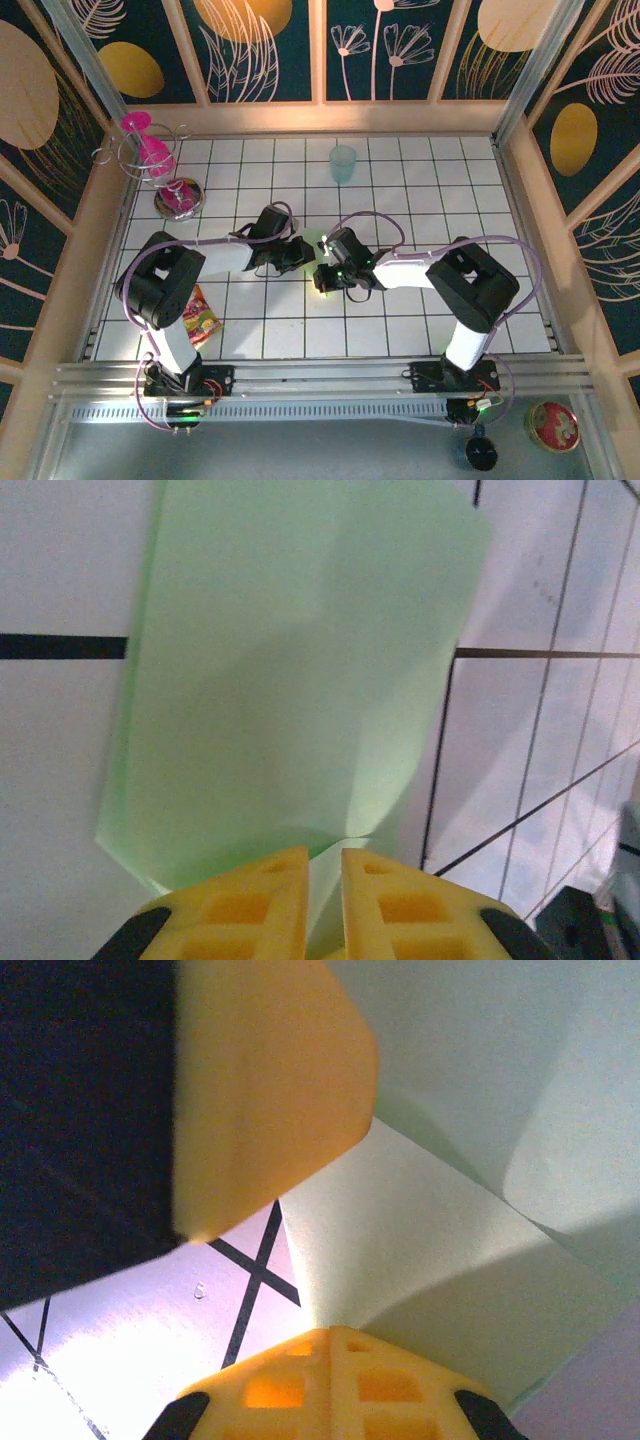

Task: Fold a paper plane with a square sheet of paper (pick it up from the middle)
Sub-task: Third fold the triangle at the center of the table.

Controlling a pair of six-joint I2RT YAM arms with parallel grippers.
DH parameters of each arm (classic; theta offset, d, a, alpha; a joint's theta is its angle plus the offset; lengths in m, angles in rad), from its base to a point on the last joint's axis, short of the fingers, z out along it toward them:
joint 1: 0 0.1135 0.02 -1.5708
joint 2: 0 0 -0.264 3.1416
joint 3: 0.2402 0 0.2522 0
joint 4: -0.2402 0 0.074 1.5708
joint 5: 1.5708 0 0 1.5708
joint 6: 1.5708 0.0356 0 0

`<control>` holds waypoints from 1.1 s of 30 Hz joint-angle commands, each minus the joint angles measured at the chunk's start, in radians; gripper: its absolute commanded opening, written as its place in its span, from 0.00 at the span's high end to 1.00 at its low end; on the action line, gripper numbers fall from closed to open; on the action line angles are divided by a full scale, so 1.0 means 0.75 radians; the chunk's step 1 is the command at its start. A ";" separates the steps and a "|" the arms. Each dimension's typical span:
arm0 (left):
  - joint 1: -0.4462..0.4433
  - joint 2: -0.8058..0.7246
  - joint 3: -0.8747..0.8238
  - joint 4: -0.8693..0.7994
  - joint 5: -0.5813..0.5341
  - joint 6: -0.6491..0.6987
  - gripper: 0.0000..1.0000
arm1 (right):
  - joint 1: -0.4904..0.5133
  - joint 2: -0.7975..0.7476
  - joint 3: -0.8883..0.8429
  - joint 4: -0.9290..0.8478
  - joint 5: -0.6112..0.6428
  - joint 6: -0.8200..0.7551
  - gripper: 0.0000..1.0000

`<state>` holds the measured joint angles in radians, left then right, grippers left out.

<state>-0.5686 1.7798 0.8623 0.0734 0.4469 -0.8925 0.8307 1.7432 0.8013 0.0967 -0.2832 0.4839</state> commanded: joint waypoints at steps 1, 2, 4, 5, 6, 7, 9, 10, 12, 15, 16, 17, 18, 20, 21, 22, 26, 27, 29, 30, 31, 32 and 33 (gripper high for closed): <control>0.014 0.032 0.032 -0.083 -0.033 0.081 0.83 | -0.012 -0.025 -0.035 -0.059 -0.011 -0.033 0.97; 0.016 0.038 0.033 -0.085 -0.037 0.085 0.84 | -0.015 -0.026 -0.035 -0.058 -0.009 -0.033 0.97; 0.020 0.054 0.032 -0.095 -0.052 0.093 0.84 | -0.019 -0.027 -0.038 -0.060 -0.008 -0.036 0.97; 0.022 0.062 0.030 -0.098 -0.059 0.094 0.84 | -0.021 -0.029 -0.041 -0.059 -0.003 -0.039 0.97; 0.028 0.068 0.027 -0.099 -0.067 0.093 0.84 | -0.023 -0.034 -0.040 -0.058 -0.001 -0.040 0.97; 0.031 0.072 0.026 -0.098 -0.075 0.091 0.84 | -0.027 -0.035 -0.042 -0.059 0.001 -0.040 0.97; 0.036 0.075 0.023 -0.106 -0.098 0.086 0.85 | -0.032 -0.045 -0.037 -0.065 0.013 -0.033 0.97; 0.037 0.075 0.021 -0.108 -0.109 0.082 0.85 | -0.035 -0.056 -0.032 -0.064 0.017 -0.028 0.97; 0.039 0.080 0.016 -0.119 -0.128 0.072 0.86 | -0.036 -0.091 -0.017 -0.047 0.022 -0.013 0.95; 0.038 0.098 0.018 -0.138 -0.148 0.063 0.87 | -0.033 -0.148 0.010 0.003 0.001 0.023 0.92; 0.039 0.103 0.018 -0.140 -0.154 0.060 0.87 | -0.028 -0.156 0.019 0.007 0.001 0.036 0.91; 0.039 0.107 0.018 -0.144 -0.163 0.056 0.87 | -0.019 -0.158 0.030 0.001 0.008 0.047 0.91; 0.039 0.110 0.022 -0.148 -0.170 0.055 0.87 | -0.008 -0.150 0.046 -0.012 0.027 0.055 0.91; 0.039 0.117 0.024 -0.149 -0.178 0.049 0.87 | 0.022 -0.127 0.066 -0.036 0.052 0.060 0.91; 0.039 0.121 0.024 -0.147 -0.178 0.047 0.88 | 0.036 -0.108 0.078 -0.048 0.060 0.064 0.91; 0.040 0.126 0.025 -0.145 -0.178 0.043 0.88 | 0.048 -0.089 0.088 -0.062 0.067 0.068 0.92; 0.040 0.138 0.026 -0.145 -0.172 0.042 0.88 | 0.075 -0.046 0.086 -0.070 0.073 0.090 0.93; 0.038 0.138 0.025 -0.147 -0.176 0.043 0.88 | 0.075 -0.041 0.079 -0.064 0.075 0.097 0.93; 0.040 0.140 0.026 -0.155 -0.182 0.048 0.88 | 0.073 -0.032 0.073 -0.067 0.081 0.100 0.94; 0.040 0.142 0.026 -0.158 -0.183 0.052 0.88 | 0.071 -0.024 0.072 -0.067 0.081 0.103 0.94; 0.040 0.143 0.026 -0.162 -0.183 0.053 0.88 | 0.069 -0.015 0.070 -0.066 0.082 0.106 0.94; 0.040 0.144 0.027 -0.161 -0.183 0.055 0.88 | 0.066 -0.009 0.070 -0.071 0.086 0.110 0.94; 0.041 0.145 0.024 -0.164 -0.183 0.054 0.88 | 0.063 -0.001 0.068 -0.073 0.094 0.115 0.94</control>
<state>-0.5514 1.8339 0.8944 0.0322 0.3920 -0.8562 0.8841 1.7191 0.8562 0.0624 -0.2424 0.5472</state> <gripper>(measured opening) 0.118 0.060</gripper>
